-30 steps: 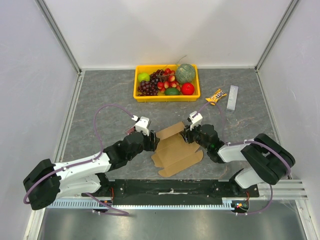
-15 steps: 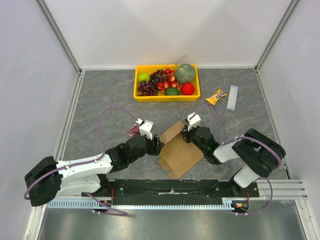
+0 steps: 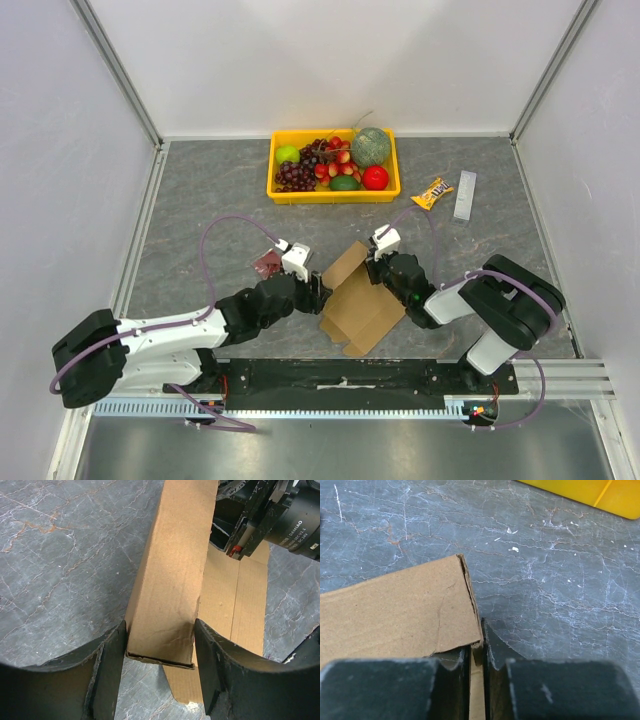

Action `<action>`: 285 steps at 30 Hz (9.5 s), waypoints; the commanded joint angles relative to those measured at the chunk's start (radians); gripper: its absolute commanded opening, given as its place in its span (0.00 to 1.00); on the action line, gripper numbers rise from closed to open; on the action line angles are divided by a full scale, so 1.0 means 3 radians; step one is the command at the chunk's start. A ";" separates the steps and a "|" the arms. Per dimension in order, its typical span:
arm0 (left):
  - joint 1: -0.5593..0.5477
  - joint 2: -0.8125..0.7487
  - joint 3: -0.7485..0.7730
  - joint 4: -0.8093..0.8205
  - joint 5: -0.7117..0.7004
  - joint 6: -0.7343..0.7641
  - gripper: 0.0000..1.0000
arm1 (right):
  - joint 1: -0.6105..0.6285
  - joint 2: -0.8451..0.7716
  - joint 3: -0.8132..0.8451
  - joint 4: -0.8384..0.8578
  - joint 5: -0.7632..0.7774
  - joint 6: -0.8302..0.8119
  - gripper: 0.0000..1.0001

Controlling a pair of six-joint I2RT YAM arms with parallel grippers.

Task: Fold the paper box

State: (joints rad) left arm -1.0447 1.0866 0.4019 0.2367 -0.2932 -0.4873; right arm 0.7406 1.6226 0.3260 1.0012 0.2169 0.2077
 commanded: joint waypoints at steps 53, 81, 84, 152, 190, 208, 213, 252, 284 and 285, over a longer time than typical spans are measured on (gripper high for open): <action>-0.0531 0.1858 0.2464 -0.2307 -0.1246 0.0934 0.97 | 0.0037 -0.3481 0.0831 -0.4958 0.0453 0.1839 0.78; -0.0660 0.2412 0.2848 -0.2753 -0.2234 0.1062 0.34 | 0.0032 -0.3461 0.0821 -0.4892 0.0504 0.1798 0.74; -0.0654 0.2371 0.2797 -0.2696 -0.2188 0.1057 0.24 | 0.0037 -0.3455 0.0836 -0.4892 0.0494 0.1803 0.74; -0.0174 0.1093 0.1877 -0.1991 -0.0690 -0.0175 0.60 | 0.0037 -0.3420 0.0386 -0.4431 -0.0109 0.2698 0.05; 0.1284 0.1618 0.1968 -0.3228 -0.0817 -0.2354 1.00 | 0.0032 -0.3486 0.0519 -0.4672 -0.0125 0.2345 0.04; 0.1652 0.1905 0.1953 -0.2932 -0.0588 -0.1970 1.00 | 0.0027 -0.3471 0.0483 -0.4656 -0.0176 0.2273 0.04; 0.1677 0.1946 0.1872 -0.2809 -0.0501 -0.1914 1.00 | 0.0037 -0.3455 0.0493 -0.4656 -0.0176 0.2273 0.04; 0.1698 0.2090 0.1636 -0.2569 -0.0388 -0.1848 0.76 | 0.0037 -0.3481 0.0498 -0.4687 -0.0201 0.2299 0.04; 0.1693 0.1328 0.1693 -0.2568 -0.0449 -0.1515 0.48 | 0.0032 -0.3450 0.0483 -0.4697 -0.0196 0.2299 0.04; 0.1698 0.1292 0.1693 -0.2579 -0.0454 -0.1500 0.48 | 0.0032 -0.3455 0.0483 -0.4692 -0.0196 0.2294 0.04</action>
State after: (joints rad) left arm -0.5369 1.5391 0.8982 -0.5289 -0.4156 -0.9817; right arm 0.7490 0.5926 0.4496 -0.4061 0.1577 0.9005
